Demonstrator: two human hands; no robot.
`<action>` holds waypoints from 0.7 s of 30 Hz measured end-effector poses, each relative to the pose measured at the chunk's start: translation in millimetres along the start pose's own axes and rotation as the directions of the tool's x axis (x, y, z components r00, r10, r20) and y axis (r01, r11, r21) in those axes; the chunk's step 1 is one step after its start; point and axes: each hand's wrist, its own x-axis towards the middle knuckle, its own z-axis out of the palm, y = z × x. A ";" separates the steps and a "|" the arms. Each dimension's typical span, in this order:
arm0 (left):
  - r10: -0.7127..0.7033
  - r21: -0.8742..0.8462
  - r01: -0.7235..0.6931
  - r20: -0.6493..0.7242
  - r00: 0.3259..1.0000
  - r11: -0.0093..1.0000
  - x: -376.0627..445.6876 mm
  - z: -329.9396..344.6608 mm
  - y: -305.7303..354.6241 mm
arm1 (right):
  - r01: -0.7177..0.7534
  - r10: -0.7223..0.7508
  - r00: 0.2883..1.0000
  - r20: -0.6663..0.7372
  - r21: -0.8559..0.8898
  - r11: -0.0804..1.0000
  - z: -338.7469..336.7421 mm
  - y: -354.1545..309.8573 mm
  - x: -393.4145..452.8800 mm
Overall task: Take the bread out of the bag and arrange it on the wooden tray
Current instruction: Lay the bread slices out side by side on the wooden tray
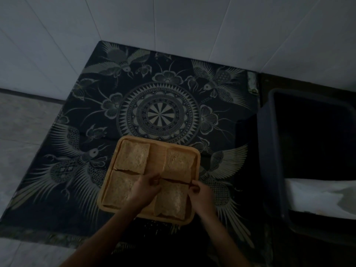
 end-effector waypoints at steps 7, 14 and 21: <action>0.014 0.013 -0.014 -0.007 1.000 1.000 -3.5 1.1 -1.1 | 0.051 -0.051 0.999 0.002 -0.032 0.998 0.5 2.4 -2.4; 0.025 0.022 -0.025 -0.004 1.000 0.999 -4.4 3.5 -1.3 | 0.071 -0.071 0.997 -0.005 -0.057 0.996 0.3 3.8 -2.9; 0.026 -0.021 -0.026 0.042 0.999 0.999 -7.0 -0.8 -2.1 | 0.029 -0.029 0.999 0.027 0.012 1.000 -0.9 1.3 -6.4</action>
